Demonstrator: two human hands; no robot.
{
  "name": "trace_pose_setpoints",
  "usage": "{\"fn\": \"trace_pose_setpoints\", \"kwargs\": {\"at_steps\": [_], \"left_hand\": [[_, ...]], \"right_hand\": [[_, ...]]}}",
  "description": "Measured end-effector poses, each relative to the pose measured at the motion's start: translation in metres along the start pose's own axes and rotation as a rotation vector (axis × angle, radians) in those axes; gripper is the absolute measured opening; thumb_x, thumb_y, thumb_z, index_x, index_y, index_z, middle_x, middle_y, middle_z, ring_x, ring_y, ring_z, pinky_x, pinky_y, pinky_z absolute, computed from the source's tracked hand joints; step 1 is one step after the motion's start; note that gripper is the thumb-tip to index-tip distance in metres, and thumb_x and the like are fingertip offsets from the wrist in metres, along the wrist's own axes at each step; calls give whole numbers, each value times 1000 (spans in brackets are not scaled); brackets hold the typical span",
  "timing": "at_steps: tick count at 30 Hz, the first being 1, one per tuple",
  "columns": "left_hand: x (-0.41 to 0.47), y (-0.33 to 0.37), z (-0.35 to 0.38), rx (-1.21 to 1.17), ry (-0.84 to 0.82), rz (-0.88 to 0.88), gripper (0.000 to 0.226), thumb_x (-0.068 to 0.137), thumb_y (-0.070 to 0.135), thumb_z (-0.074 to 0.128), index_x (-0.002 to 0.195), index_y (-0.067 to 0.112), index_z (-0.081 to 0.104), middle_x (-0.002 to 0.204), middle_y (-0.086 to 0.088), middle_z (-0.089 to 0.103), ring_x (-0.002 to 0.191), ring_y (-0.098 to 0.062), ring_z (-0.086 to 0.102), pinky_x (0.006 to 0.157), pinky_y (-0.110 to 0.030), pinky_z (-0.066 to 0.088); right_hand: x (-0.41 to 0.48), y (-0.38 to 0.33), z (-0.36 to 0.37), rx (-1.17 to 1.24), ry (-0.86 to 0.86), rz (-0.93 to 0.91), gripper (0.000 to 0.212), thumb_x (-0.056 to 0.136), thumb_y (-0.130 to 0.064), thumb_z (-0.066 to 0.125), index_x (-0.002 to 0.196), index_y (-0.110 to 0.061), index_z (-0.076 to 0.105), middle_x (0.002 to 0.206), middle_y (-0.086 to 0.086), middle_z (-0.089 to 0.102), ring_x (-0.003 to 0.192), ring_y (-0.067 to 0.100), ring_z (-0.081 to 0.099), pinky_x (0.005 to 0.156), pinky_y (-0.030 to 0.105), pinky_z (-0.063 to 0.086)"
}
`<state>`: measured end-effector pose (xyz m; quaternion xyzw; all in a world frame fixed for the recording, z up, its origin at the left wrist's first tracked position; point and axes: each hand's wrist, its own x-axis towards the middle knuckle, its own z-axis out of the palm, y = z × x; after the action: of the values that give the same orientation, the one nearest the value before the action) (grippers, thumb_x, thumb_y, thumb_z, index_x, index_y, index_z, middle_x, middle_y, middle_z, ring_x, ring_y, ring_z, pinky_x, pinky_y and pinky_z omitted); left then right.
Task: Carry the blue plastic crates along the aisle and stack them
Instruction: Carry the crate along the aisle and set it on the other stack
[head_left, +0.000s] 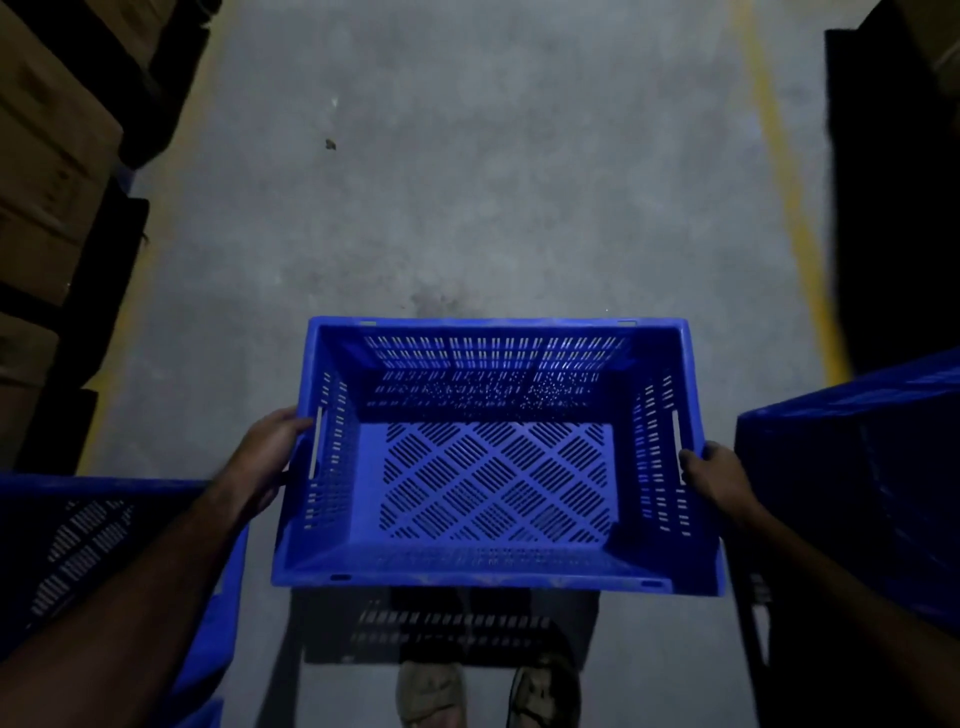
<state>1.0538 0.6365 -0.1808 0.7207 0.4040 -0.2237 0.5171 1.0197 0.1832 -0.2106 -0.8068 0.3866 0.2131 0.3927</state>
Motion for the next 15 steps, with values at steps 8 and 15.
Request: {"fn": "trace_pose_setpoints", "kwargs": {"at_steps": [8,15], "left_hand": [[-3,-4,-1,-35,13,12,25,95,11,46,112,15,63,87,1,67,75,-12,59,67,-32,48],[-29,-2,-5,10,-4,38,21,95,11,49,113,2,57,98,-17,69,78,-30,68,67,-37,54]], "right_hand": [[-1,-4,-1,84,-4,51,18,92,-16,50,104,-3,53,77,10,61,63,24,59,63,33,48],[-19,-10,-5,4,-15,22,41,86,-28,59,119,-5,51,110,18,65,93,38,65,87,51,53]]}}
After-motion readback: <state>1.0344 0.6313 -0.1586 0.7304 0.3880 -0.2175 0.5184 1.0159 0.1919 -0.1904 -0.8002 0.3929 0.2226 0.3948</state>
